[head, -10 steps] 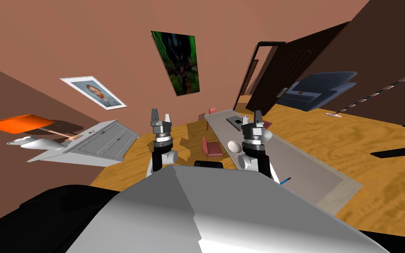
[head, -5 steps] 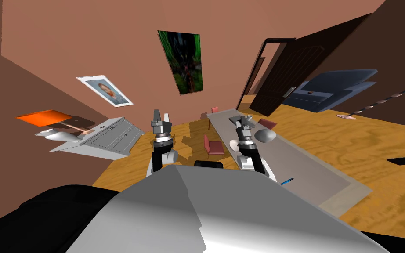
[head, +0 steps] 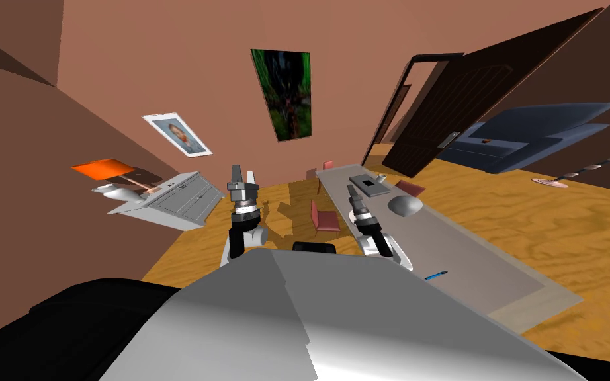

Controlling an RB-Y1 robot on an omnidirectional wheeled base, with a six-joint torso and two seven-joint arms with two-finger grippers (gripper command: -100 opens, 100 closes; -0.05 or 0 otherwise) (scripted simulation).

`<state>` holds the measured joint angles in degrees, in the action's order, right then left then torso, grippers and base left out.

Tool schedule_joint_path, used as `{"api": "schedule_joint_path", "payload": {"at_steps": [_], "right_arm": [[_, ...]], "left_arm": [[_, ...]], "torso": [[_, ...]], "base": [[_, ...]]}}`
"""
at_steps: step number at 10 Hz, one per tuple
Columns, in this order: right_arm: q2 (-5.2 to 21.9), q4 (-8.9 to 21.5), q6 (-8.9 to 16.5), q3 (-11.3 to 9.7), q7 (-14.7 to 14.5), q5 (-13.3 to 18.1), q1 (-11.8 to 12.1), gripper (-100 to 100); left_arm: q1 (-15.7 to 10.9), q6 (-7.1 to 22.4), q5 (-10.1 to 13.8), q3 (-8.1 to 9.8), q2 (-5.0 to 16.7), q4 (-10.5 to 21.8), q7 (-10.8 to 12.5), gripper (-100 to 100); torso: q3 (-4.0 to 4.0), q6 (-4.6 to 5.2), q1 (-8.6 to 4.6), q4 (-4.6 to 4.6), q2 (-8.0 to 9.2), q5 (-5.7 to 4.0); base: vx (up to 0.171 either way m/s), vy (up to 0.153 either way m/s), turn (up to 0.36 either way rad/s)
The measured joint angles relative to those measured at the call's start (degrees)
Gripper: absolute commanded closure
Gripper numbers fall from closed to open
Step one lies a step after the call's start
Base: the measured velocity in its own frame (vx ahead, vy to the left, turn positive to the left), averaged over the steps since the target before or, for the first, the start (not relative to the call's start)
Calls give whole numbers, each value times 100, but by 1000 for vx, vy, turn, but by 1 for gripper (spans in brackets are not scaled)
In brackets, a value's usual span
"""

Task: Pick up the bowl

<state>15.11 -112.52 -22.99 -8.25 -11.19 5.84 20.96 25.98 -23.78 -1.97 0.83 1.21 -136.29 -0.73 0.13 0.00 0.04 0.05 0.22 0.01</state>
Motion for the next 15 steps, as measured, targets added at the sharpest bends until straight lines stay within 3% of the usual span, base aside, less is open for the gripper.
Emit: {"api": "schedule_joint_path", "payload": {"at_steps": [6,8,13,15], "right_arm": [[502,1063,-65,-257,-297,394,-284,-100],[723,1222,19,-353,-375,524,-301,-100],[942,1926,-49,-510,-556,735,-445,-100],[1133,2144,32,-621,-631,860,-487,-100]], "left_arm": [[0,0,0,0,0,0,0,0],[0,0,0,0,0,0,0,0],[1,0,0,1,0,0,0,0],[1,0,0,1,0,0,0,0]], "torso": [[-3,0,-3,-1,-6,-1],[-3,0,-6,-1,-5,-1],[-9,3,-7,-3,-16,-2],[-6,4,-8,-2,-11,-1]], "base": [[-43,11,84],[-43,6,99],[-22,7,65],[-36,9,101]]}}
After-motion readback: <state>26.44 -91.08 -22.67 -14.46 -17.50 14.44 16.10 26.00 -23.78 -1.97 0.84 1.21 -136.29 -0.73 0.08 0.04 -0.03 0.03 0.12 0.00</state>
